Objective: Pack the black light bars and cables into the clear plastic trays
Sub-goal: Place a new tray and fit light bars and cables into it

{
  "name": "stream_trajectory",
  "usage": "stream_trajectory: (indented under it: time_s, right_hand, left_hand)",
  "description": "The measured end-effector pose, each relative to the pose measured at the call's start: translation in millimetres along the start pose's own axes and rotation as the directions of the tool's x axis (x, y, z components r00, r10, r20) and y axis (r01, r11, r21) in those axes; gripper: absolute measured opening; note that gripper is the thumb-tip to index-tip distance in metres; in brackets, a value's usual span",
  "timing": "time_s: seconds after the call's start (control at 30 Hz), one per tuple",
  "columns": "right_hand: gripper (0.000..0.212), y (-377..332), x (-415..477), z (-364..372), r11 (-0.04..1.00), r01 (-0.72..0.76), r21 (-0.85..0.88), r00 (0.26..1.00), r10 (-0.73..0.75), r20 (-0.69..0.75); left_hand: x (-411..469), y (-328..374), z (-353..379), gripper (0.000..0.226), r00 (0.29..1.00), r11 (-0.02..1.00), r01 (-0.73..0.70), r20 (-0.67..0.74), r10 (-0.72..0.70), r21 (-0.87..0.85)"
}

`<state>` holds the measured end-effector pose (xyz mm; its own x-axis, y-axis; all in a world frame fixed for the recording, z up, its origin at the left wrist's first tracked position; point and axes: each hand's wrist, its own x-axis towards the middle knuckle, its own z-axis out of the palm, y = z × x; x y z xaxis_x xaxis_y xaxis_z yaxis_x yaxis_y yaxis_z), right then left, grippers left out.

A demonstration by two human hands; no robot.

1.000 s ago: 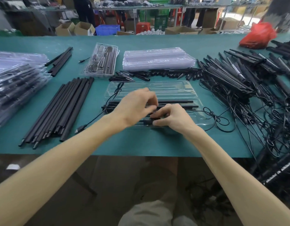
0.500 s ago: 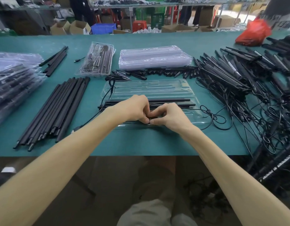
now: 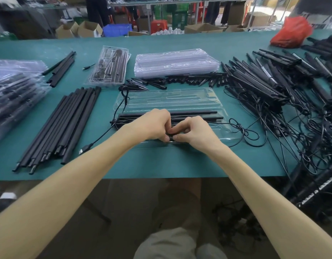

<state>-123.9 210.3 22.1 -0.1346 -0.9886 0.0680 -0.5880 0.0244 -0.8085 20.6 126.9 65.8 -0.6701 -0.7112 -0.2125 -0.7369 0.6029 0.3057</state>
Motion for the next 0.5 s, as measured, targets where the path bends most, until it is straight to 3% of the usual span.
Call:
stream_trajectory:
  time_s: [0.33,0.43,0.5]
  right_hand:
    - [0.023,-9,-10,1,0.996,0.046,-0.083,0.998,-0.049,-0.037]
    - [0.028,-11,-22,-2,0.979,0.136,-0.15,0.99,-0.14,-0.015]
    - [0.029,-9,-31,-8,0.965,0.168,-0.203,0.979,-0.187,-0.078]
  left_hand:
    - [-6,7,7,0.028,0.998,0.991,0.003,-0.067,0.006,0.13]
    - [-10,6,13,0.028,0.992,0.984,0.001,-0.126,0.022,0.178]
    - [-11,2,11,0.026,0.992,0.992,0.006,-0.124,0.009,0.122]
